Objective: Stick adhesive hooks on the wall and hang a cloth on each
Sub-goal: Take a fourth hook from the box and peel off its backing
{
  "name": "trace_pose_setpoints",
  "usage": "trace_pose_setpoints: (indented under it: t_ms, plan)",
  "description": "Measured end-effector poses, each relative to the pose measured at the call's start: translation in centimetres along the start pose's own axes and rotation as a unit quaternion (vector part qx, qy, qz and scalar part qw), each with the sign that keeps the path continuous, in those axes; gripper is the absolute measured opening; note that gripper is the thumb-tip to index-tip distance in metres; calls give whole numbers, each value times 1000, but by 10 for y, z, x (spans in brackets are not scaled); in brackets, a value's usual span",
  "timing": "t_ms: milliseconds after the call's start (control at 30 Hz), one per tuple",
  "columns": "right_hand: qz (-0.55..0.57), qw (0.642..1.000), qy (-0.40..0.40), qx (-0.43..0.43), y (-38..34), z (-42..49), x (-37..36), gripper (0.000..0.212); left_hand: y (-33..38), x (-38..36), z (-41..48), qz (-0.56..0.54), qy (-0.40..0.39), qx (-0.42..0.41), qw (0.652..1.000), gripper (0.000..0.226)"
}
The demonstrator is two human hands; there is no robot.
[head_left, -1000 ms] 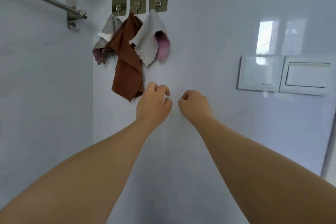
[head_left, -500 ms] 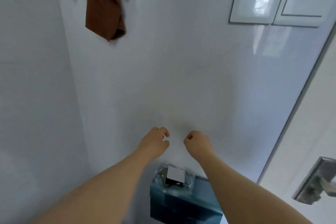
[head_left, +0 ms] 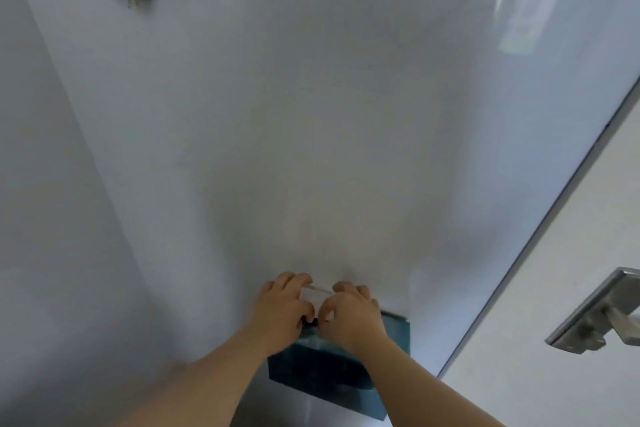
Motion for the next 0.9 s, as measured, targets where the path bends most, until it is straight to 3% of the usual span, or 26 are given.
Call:
trace_pose_setpoints:
  t_ms: [67,167,367,733,900]
  plan:
    - [-26,1000,7,-13,5,4,-4,29,-8,-2,4,16,46,18,999,44]
    - [-27,998,42,-29,13,8,-1,33,-10,-3,10,21,80,13,996,49]
    - [20,997,60,-35,22,17,-1,32,-10,-1,18,9,80,28,996,36]
    - [46,993,113,2,13,15,10,30,-17,34,15,-82,177,8,981,33]
    - [57,987,149,24,1,7,28,26,-26,52,11,-191,133,-17,972,12]
Point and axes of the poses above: each hand's wrist, its own z-axis towards the middle knuckle, its own x-axis out of the back of the hand, y = z × x, the point moved 8 cm from there along z, towards the middle knuckle, and after that the axes turned 13 degrees about -y, right-handed, at the moved point
